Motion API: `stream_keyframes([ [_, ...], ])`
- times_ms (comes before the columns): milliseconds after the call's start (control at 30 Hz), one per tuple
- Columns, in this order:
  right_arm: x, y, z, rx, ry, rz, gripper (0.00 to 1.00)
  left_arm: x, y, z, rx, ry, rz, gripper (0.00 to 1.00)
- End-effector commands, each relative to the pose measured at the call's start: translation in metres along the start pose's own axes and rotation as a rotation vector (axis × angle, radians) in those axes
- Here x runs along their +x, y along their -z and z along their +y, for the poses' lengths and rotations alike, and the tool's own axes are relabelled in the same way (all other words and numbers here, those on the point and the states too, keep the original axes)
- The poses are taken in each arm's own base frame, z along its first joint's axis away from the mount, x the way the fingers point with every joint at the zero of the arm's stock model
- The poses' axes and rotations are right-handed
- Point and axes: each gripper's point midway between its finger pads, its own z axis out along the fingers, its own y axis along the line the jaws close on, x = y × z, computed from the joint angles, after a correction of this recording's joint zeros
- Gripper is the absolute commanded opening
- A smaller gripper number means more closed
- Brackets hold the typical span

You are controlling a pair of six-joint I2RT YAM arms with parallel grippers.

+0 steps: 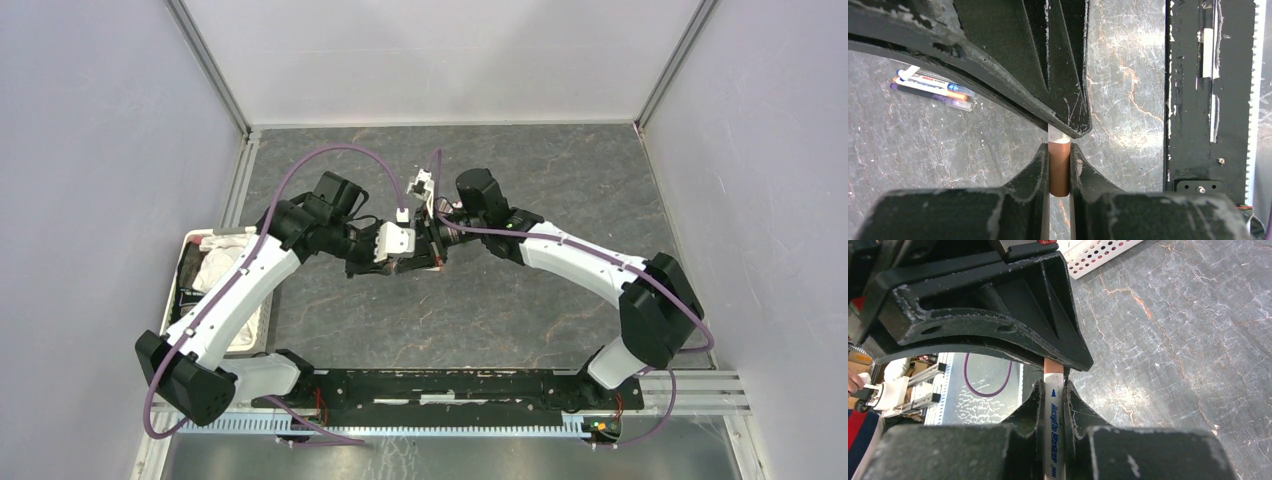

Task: Open the pen caps
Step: Open the pen cap from the pen.

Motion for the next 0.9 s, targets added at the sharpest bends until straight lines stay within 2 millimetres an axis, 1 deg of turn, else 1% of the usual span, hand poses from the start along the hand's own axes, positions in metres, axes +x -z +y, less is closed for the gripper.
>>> stream_keyframes([
  [0, 0.015, 0.021, -0.012, 0.048, -0.008, 0.012, 0.00, -0.002, 0.005, 0.016, -0.070, -0.090, 0.012, 0.02],
  [67, 0.024, 0.030, -0.019, 0.065, -0.024, 0.002, 0.00, 0.003, 0.007, 0.022, -0.094, -0.095, 0.027, 0.02],
  [167, 0.033, 0.040, -0.019, 0.075, -0.017, -0.002, 0.00, 0.011, 0.015, 0.034, -0.126, -0.094, 0.035, 0.02],
  [300, 0.043, 0.044, -0.019, 0.081, -0.021, 0.006, 0.00, 0.023, 0.029, 0.050, -0.155, -0.075, 0.026, 0.02],
  [400, 0.046, 0.043, -0.022, 0.086, -0.036, 0.018, 0.00, 0.029, 0.028, 0.050, -0.141, -0.068, 0.036, 0.02],
  [533, 0.043, 0.040, -0.025, 0.088, -0.048, 0.025, 0.00, 0.037, 0.024, 0.046, -0.127, -0.088, 0.051, 0.02],
  [667, 0.044, 0.040, -0.030, 0.108, -0.056, 0.053, 0.00, 0.051, 0.023, 0.051, -0.148, -0.100, 0.115, 0.02],
  [733, 0.054, 0.044, -0.036, 0.148, -0.067, 0.096, 0.00, 0.061, 0.025, 0.056, -0.167, -0.111, 0.167, 0.02],
  [767, 0.064, 0.047, -0.041, 0.182, -0.078, 0.127, 0.00, 0.068, 0.027, 0.060, -0.181, -0.118, 0.202, 0.02],
  [867, 0.096, 0.060, -0.047, 0.257, -0.114, 0.204, 0.00, 0.098, 0.046, 0.076, -0.235, -0.136, 0.308, 0.02],
])
